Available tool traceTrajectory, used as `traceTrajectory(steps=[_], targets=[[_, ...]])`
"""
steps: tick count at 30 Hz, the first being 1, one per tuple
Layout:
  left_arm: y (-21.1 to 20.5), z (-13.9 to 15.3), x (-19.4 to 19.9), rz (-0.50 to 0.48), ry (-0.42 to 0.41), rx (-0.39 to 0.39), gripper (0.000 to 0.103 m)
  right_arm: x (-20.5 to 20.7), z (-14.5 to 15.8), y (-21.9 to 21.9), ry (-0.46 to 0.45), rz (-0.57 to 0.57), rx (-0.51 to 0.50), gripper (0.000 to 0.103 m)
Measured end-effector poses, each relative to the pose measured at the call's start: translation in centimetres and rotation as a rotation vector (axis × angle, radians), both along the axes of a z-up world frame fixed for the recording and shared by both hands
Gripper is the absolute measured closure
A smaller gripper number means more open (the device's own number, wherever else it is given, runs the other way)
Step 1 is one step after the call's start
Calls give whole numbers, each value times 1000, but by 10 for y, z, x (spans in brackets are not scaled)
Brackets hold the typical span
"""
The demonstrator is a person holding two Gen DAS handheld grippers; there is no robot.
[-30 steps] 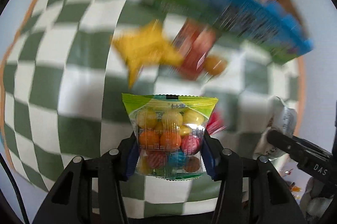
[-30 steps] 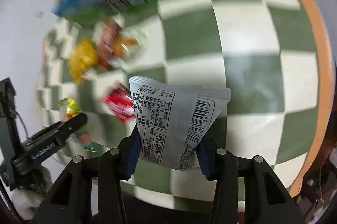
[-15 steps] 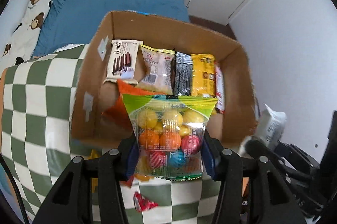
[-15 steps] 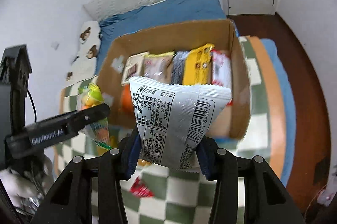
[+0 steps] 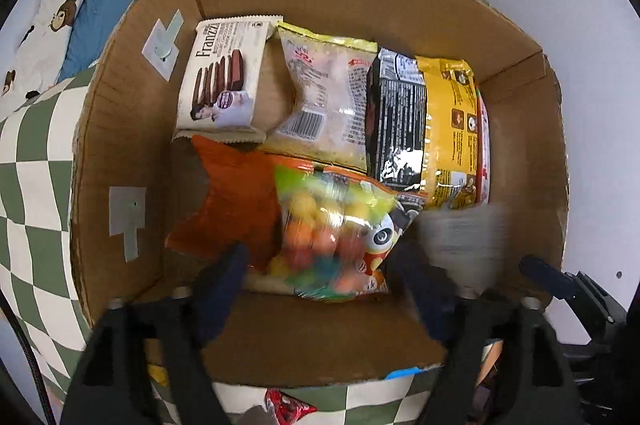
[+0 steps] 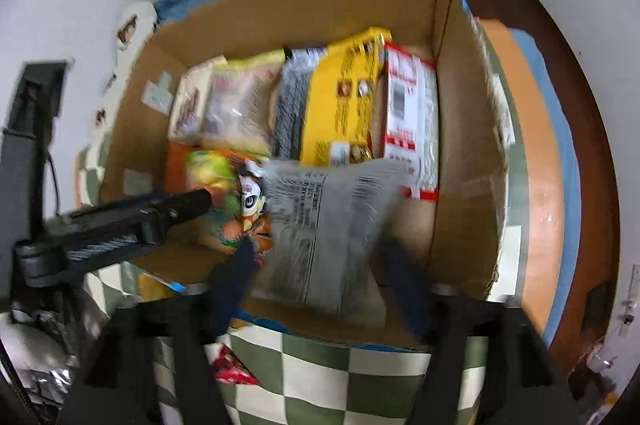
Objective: Organize snacks
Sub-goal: 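Carry both bags into the box and open both tools, then move both tools back over the remaining snacks on the mat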
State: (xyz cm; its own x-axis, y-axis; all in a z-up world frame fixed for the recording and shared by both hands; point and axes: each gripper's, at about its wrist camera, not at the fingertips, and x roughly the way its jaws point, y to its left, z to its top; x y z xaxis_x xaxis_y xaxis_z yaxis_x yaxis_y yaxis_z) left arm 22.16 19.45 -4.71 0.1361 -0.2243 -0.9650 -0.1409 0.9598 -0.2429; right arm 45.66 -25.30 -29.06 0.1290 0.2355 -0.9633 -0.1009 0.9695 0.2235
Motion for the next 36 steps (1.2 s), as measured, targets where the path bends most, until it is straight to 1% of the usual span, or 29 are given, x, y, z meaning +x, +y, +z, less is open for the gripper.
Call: traceTrajectory(steps=[3,6,9,14,26,30,34,36], targets=[[1,3,-1,3,-4,-2,21,-1,-7,-4,18,-1,-11,21],[1,9,-3,4,-23,6,21,-7,-7,-6,17,-7,-17,12],[1,15,-6,6,-42,20,21,-7,-5,-8,7,-15,-27,11],[-2,30,-18,-8,-107,77,21,-14,5,-10,-35,-35,-35,11],[-6,88,-64,-9,-331,204,21,-46,59,-5,-227,-63,-86,10],[-10,102,-78,-16,-379,225,21,-59,77,-5,-280,-65,-100,9],[-14,114,-91,-14,-418,228,21,-73,92,-6,-318,-67,-106,9],[-16,119,-98,-19,-442,244,21,-81,100,-6,-340,-65,-107,8]])
